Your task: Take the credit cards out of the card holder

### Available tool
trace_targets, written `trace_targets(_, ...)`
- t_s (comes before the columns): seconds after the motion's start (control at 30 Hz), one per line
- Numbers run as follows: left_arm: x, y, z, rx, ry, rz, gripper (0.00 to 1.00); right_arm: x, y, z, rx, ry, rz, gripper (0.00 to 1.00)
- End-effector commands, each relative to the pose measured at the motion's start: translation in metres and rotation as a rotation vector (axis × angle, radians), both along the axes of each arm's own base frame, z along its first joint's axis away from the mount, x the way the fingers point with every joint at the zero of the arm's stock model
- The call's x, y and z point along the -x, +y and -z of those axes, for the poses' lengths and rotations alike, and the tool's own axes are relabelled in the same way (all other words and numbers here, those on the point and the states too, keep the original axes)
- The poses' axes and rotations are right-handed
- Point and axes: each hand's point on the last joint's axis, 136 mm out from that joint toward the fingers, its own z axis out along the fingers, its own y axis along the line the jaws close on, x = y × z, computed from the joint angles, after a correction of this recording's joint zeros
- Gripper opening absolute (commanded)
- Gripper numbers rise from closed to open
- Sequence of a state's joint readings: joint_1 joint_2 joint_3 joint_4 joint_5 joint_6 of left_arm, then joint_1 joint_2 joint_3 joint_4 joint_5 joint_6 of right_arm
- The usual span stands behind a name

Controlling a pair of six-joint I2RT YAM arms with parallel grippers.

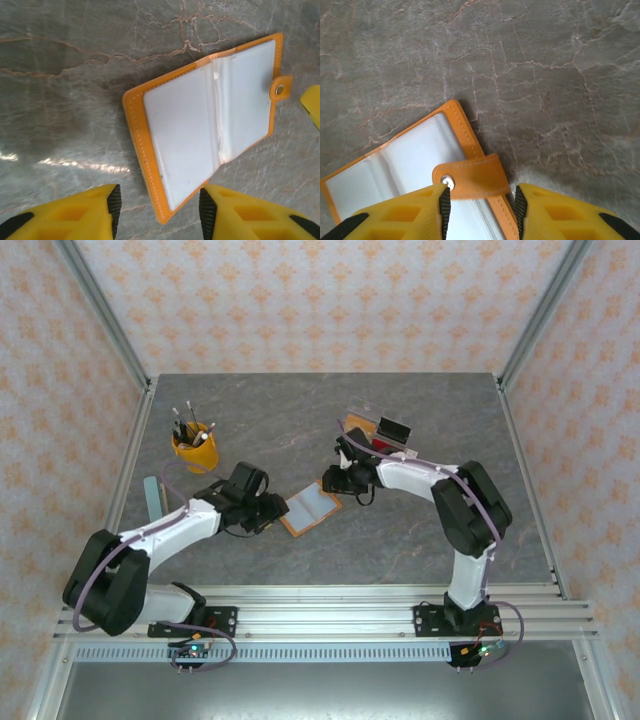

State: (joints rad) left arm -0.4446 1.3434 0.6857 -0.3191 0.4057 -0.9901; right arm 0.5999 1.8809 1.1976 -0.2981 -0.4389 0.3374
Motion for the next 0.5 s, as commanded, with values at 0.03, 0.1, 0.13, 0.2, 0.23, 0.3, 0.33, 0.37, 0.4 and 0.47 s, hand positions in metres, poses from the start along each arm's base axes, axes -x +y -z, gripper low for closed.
trace_targets(0.03,-0.019,-0.019,-0.007,0.032,-0.036,0.017,0.4,-0.006,0.005,0.007,0.018,0.019,0.017,0.39)
trace_targets(0.1,-0.021,-0.022,-0.002,0.025,-0.025,0.024,0.38,-0.006,0.004,0.011,0.025,0.025,0.015,0.39)
trace_targets(0.13,-0.022,-0.024,0.001,0.02,-0.016,0.027,0.37,-0.005,0.005,0.013,0.029,0.033,0.01,0.39)
trace_targets(0.2,-0.024,-0.025,0.008,0.011,-0.001,0.03,0.35,-0.003,0.004,0.018,0.038,0.049,0.001,0.39)
trace_targets(0.23,-0.025,-0.025,0.011,0.007,0.004,0.032,0.35,0.0,0.005,0.019,0.034,0.059,-0.013,0.39)
trace_targets(0.3,-0.025,-0.024,0.019,-0.012,0.024,0.032,0.35,0.004,0.005,0.023,0.032,0.073,-0.025,0.39)
trace_targets(0.33,-0.025,-0.023,0.022,-0.024,0.031,0.033,0.35,0.006,0.005,0.025,0.031,0.081,-0.028,0.39)
trace_targets(0.37,-0.025,-0.022,0.025,-0.036,0.04,0.031,0.35,0.008,0.005,0.025,0.031,0.086,-0.034,0.39)
trace_targets(0.4,-0.024,-0.019,0.028,-0.053,0.046,0.027,0.35,0.009,0.004,0.027,0.032,0.092,-0.037,0.39)
trace_targets(0.47,-0.023,-0.014,0.03,-0.082,0.051,0.023,0.36,0.011,0.003,0.027,0.034,0.098,-0.039,0.39)
